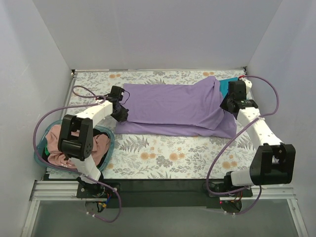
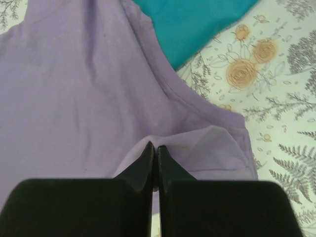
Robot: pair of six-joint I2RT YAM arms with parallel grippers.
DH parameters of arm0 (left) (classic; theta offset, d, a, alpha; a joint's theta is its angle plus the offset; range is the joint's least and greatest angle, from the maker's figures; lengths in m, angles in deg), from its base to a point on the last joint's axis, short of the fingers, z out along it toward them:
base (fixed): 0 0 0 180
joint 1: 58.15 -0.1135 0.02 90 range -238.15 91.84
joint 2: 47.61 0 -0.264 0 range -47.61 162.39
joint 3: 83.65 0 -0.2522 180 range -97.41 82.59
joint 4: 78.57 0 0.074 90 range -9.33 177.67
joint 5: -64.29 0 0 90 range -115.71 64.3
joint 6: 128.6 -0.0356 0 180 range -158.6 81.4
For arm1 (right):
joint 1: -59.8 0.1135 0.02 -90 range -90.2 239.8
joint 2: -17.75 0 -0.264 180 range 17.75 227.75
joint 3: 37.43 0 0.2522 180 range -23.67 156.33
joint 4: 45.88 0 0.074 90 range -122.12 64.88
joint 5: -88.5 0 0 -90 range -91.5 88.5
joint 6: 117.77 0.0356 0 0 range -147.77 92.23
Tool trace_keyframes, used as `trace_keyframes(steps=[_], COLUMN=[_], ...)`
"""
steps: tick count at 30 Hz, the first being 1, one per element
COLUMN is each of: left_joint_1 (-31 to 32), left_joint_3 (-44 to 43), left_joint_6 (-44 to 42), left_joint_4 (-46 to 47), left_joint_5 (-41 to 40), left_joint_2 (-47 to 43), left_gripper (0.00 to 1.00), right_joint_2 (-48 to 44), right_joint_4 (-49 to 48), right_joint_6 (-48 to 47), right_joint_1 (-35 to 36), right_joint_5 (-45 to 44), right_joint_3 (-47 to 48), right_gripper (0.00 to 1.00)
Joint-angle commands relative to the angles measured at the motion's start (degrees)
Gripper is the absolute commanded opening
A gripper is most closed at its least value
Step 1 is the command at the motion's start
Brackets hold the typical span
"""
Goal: Fold and stack the t-shirts
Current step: Fold the tshirt
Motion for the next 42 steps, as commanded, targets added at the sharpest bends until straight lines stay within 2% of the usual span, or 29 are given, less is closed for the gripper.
trace_keyframes(steps=[1, 3, 4, 5, 6, 7, 8, 9, 11, 14, 17, 22, 26, 29, 40, 42], left_joint_1=[-1.45, -2.24, -2.59, -2.85, -2.94, -2.94, -2.94, -2.94, -2.94, -2.86, -2.86, -2.86, -2.86, -2.86, -2.86, -2.86], left_joint_3=[-3.56, -4.71, -5.06, -6.20, -7.77, -8.75, -10.41, -11.12, -10.17, -4.04, -0.24, 1.09, 5.21, 7.59, 8.82, 8.73], left_joint_6=[0.10, 0.54, 0.54, 0.28, -0.51, -0.95, -1.56, -1.92, -1.92, -3.23, -3.68, -3.06, -4.65, -3.95, -3.68, -3.68], left_joint_4=[0.59, 0.59, 0.33, -0.20, -0.81, -1.34, -2.39, -2.92, -2.93, -0.13, 0.76, -4.94, -1.19, -1.34, -2.75, -2.75], left_joint_5=[-2.93, -3.46, -3.55, -4.16, -4.17, -4.17, -3.91, -3.82, -3.55, 0.03, 0.75, -6.88, -2.59, -3.20, -4.26, -4.34], left_joint_2=[2.55, 3.43, 4.13, 4.66, 4.84, 5.19, 4.93, 3.89, 0.82, -6.20, -10.00, -15.01, -19.05, -20.99, -19.77, -19.68], left_gripper=[0.00, 0.00, 0.11, 0.44, 0.87, 0.95, 0.95, 0.95, 0.95, 0.95, 0.95, 0.95, 0.96, 0.96, 0.96, 0.96], right_joint_2=[6.28, 11.11, 13.23, 15.08, 15.79, 16.84, 16.76, 15.55, 11.61, 3.70, -0.45, -4.94, -2.67, 1.45, 9.82, 10.61], right_joint_4=[-8.20, -8.82, -8.83, -8.74, -8.74, -8.39, -7.52, -6.99, -6.98, -6.89, -7.07, -7.51, -8.03, -9.35, -12.69, -14.70], right_joint_6=[-4.03, -4.30, -4.47, -4.65, -5.00, -5.35, -5.79, -6.23, -6.67, -6.58, -5.27, -4.30, -4.39, -4.83, -3.86, -3.86], right_joint_1=[-1.34, -1.87, -1.87, -2.04, -2.13, -2.13, -2.22, -2.22, -2.22, -2.05, -2.05, -1.96, -2.04, -1.96, -1.96, -2.04], right_joint_5=[4.71, 5.59, 6.90, 7.87, 8.75, 9.37, 10.51, 11.74, 13.94, 19.63, 24.39, 28.09, 28.00, 29.15, 27.83, 27.57], right_joint_3=[5.96, 8.86, 9.66, 11.23, 12.90, 14.57, 15.28, 15.38, 12.58, 3.73, -2.18, -10.98, -12.57, -12.49, -10.82, -10.64], right_gripper=[0.01, 0.01, 0.01, 0.07, 0.15, 0.34, 0.53, 0.90, 0.98, 0.98, 0.97, 0.90, 0.84, 0.75, 0.68, 0.61])
